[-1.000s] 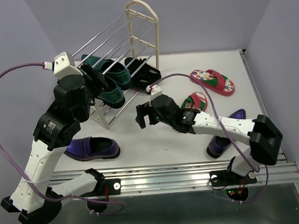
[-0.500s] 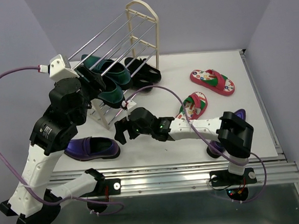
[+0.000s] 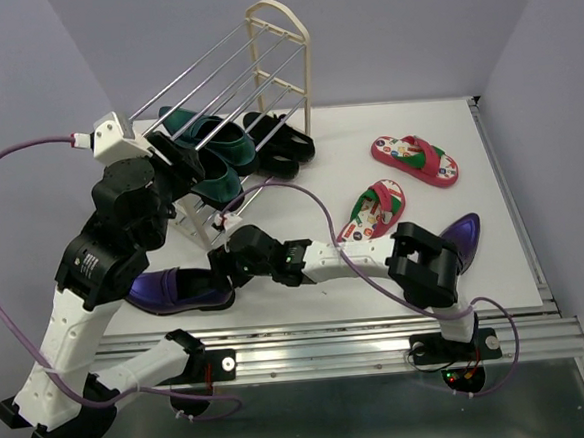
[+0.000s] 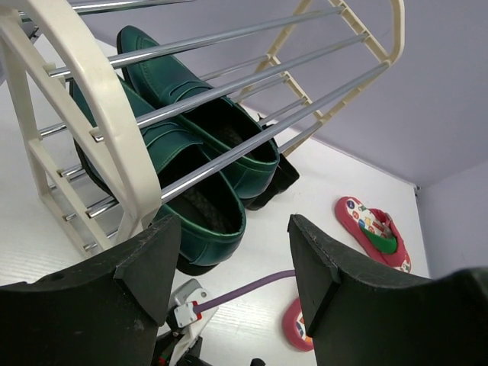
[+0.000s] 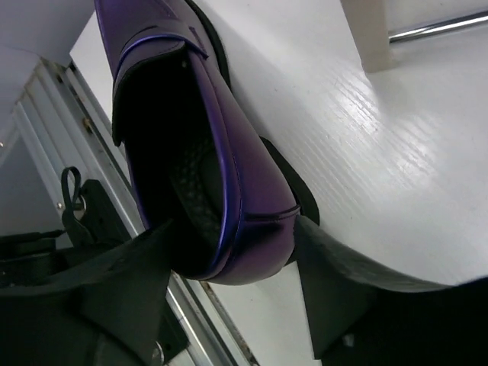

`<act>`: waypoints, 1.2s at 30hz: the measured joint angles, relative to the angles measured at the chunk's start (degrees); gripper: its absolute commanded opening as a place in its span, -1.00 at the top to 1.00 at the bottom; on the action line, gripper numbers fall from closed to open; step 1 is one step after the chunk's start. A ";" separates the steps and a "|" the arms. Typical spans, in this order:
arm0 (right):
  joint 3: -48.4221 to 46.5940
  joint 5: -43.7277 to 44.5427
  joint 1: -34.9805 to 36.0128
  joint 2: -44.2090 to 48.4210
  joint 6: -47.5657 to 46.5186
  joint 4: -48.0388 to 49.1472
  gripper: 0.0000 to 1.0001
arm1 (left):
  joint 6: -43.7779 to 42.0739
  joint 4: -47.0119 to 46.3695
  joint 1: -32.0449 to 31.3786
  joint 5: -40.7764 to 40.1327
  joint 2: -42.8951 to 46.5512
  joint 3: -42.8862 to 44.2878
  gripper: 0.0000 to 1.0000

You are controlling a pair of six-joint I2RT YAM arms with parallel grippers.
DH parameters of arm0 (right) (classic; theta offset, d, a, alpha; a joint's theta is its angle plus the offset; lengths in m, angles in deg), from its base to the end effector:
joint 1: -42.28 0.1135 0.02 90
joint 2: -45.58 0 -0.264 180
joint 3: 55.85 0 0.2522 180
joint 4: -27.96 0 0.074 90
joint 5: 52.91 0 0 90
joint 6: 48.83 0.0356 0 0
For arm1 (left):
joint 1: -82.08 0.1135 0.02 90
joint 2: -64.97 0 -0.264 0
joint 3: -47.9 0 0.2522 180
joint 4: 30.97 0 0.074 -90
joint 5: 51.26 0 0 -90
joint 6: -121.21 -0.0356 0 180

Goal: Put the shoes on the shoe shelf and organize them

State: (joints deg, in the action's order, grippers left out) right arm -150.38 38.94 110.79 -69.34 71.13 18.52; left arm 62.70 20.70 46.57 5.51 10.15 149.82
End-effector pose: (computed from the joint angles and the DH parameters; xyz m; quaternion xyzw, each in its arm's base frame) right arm 0.1706 0.4301 0.2105 -0.2780 0.8193 0.3705 0.3379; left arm 0.1278 -0.0672 0.5058 -0.1692 0.7104 -0.1836 0.6580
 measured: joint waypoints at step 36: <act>26.69 25.29 -1.84 36.11 18.01 -27.52 0.02 | 0.28 -3.21 0.00 2.67 0.22 -3.30 -0.38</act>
State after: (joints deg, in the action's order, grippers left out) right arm -123.70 64.23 108.95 -33.23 89.14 -9.00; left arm 62.98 17.49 46.57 8.18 10.36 146.52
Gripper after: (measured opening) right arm 0.435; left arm 0.690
